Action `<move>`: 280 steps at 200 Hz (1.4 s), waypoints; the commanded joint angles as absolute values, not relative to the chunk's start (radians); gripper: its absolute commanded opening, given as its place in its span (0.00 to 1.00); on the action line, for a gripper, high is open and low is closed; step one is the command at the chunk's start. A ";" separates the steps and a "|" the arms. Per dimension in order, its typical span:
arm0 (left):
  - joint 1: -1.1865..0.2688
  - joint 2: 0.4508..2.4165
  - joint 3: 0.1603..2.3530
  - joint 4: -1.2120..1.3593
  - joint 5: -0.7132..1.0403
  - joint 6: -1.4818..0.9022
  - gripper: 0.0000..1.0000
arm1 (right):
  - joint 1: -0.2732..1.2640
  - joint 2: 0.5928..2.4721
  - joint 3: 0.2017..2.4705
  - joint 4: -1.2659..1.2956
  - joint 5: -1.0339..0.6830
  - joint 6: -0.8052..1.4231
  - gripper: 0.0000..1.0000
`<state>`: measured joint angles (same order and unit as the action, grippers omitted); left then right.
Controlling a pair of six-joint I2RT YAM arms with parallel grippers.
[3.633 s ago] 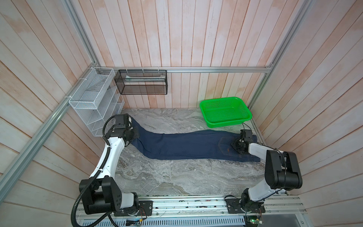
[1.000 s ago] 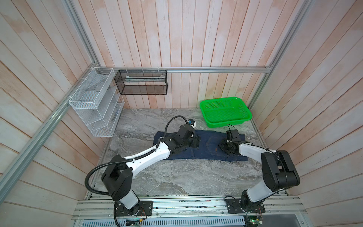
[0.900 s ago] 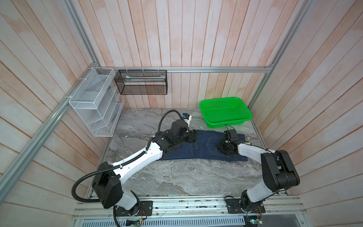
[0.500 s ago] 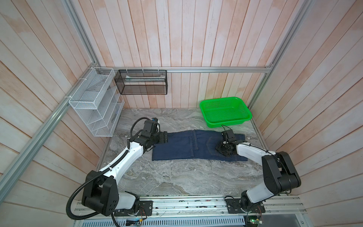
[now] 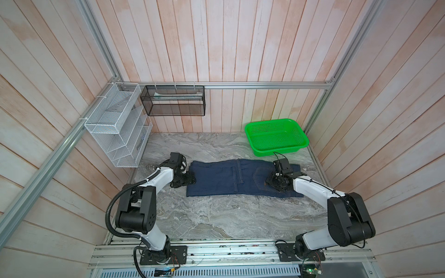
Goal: Fold and stack the trousers
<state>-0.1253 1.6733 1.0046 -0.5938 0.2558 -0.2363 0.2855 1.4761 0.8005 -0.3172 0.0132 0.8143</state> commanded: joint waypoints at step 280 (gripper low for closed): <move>-0.112 1.652 1.064 -0.644 0.178 -0.218 0.00 | -0.127 1.331 0.692 -0.357 -0.036 0.648 0.57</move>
<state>-0.1200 1.7275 1.0496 -0.5861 0.3130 -0.2386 -0.1093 1.3560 0.6960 -0.3489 -0.0284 0.6754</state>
